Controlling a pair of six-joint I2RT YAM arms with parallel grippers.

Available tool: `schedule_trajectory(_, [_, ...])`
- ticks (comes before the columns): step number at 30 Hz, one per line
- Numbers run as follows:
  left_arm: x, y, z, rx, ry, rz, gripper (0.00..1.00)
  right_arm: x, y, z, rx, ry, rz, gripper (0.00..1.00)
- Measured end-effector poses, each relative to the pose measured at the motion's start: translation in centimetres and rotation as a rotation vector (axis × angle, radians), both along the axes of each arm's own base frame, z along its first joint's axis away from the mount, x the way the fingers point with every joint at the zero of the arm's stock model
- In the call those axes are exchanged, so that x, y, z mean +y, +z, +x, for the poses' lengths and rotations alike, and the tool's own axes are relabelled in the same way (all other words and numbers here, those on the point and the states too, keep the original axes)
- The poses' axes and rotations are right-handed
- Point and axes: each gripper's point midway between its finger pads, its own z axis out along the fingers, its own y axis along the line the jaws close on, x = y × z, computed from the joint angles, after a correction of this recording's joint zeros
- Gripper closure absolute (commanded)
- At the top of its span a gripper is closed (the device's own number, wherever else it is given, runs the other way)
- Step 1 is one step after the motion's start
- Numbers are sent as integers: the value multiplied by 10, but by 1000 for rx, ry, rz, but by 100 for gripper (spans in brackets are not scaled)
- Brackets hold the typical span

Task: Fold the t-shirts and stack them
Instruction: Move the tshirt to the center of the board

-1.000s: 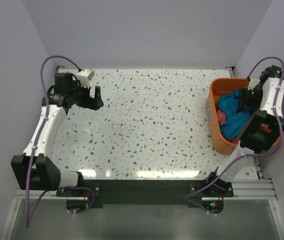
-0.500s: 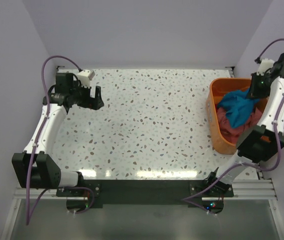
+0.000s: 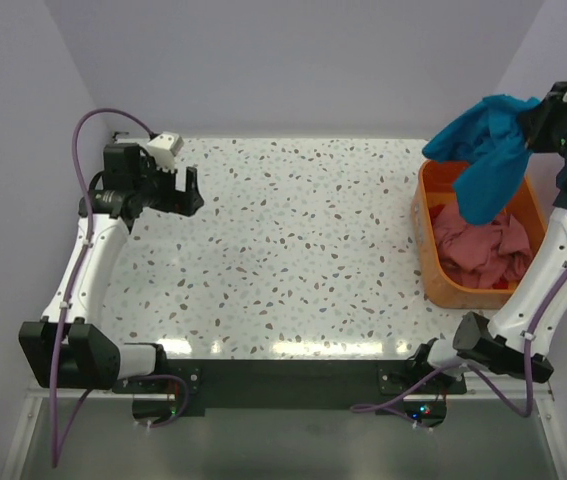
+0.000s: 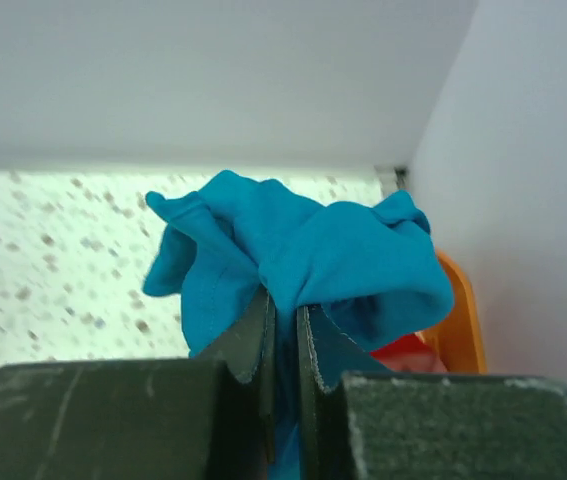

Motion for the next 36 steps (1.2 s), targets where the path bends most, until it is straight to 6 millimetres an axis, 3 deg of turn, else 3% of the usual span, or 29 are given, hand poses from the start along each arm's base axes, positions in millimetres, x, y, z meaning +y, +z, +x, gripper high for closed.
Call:
schedule_trajectory(4, [5,10,6,-25,36,7,0,27,46,21,-189,116,74,100])
schedule_trajectory(6, [7,20,10,-49,56,6,0,53,63,32,-256,210,97,100])
schedule_trajectory(8, [8,33,16,-83,81,-13,0,92,73,42,-294,338,116,100])
schedule_trajectory(11, [16,55,22,-150,120,-97,0,153,69,55,-288,525,145,100])
schedule_trajectory(14, [42,81,22,-251,194,-192,0,213,47,66,-232,689,147,100])
schedule_trajectory(15, [49,89,21,-280,209,-204,0,237,34,67,-203,751,137,83])
schedule_trajectory(17, [52,107,19,-343,206,-220,0,280,4,62,-130,865,117,37])
schedule_trajectory(18, [50,113,19,-366,190,-224,0,301,-16,56,-83,928,97,2])
schedule_trajectory(21, [43,117,17,-382,132,-210,0,340,-87,37,81,1057,29,2])
schedule_trajectory(23, [41,109,17,-359,87,-183,0,338,-130,34,189,1055,-11,2])
schedule_trajectory(26, [36,85,16,-298,9,-147,0,317,-198,32,381,1022,-78,1])
schedule_trajectory(31, [13,21,10,-145,-170,-71,2,289,-303,3,710,1004,-116,12])
schedule_trajectory(34, [-17,-31,-4,-43,-324,-18,12,283,-344,-19,852,1005,-98,19])
schedule_trajectory(36, [-37,-65,-22,23,-425,13,22,283,-360,-32,910,1009,-89,22])
